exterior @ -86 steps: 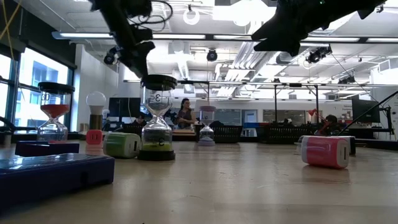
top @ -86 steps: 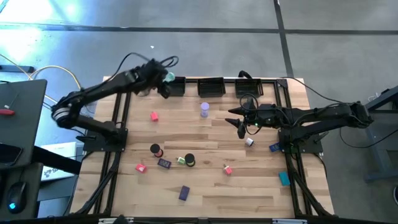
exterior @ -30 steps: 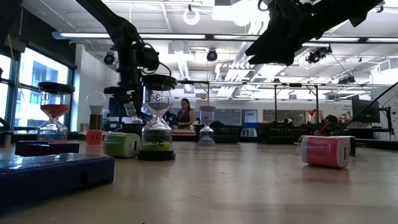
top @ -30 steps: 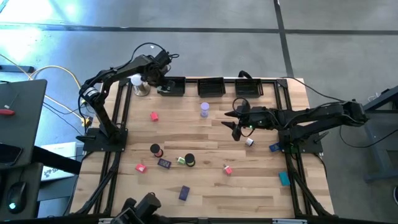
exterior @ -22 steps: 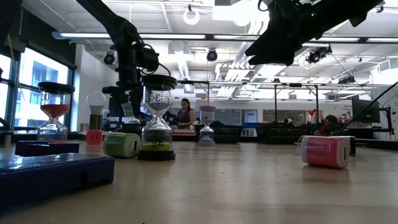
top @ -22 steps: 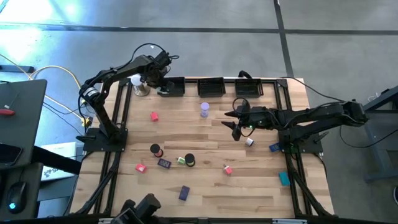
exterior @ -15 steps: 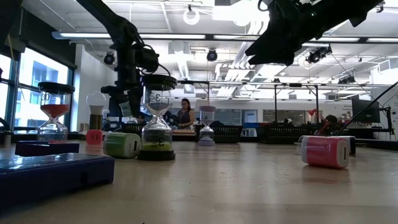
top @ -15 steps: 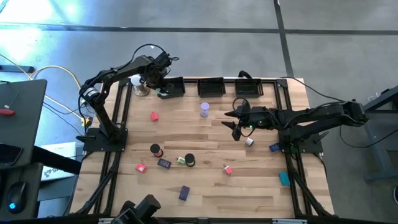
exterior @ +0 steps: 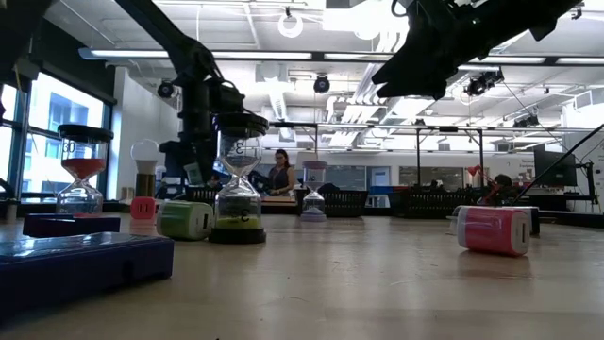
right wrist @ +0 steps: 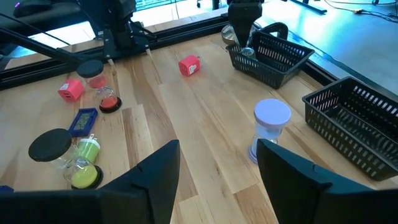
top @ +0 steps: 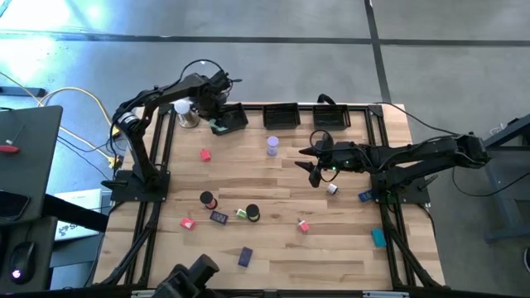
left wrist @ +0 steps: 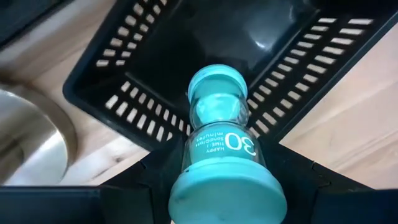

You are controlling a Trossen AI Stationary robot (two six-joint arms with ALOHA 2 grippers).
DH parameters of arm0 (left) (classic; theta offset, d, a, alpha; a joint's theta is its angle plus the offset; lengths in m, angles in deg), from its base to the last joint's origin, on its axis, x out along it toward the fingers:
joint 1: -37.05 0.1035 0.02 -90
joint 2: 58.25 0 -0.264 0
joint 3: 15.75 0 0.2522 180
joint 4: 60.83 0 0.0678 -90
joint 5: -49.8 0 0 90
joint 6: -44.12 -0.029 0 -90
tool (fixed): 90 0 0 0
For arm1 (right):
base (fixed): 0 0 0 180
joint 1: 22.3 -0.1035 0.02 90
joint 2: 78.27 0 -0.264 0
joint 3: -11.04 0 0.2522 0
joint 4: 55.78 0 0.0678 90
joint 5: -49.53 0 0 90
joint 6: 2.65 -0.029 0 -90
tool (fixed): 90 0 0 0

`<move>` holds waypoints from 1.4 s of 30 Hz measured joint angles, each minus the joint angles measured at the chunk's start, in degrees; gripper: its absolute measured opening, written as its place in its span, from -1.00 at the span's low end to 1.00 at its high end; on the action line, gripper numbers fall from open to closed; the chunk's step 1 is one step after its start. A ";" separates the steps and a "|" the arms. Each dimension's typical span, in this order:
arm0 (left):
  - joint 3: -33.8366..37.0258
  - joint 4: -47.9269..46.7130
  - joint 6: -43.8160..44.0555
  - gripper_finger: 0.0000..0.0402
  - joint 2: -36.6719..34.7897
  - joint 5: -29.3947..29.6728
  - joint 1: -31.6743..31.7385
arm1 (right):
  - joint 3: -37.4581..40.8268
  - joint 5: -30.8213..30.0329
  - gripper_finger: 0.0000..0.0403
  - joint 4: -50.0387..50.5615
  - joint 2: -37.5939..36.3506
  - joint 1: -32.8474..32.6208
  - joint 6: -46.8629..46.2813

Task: Pick & Place Office items
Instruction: Put the light green hourglass into the left black bin

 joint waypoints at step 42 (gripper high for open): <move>-3.55 -1.78 -7.11 -0.02 3.75 6.95 -3.30 | 0.00 0.00 0.00 0.07 -0.02 0.00 1.45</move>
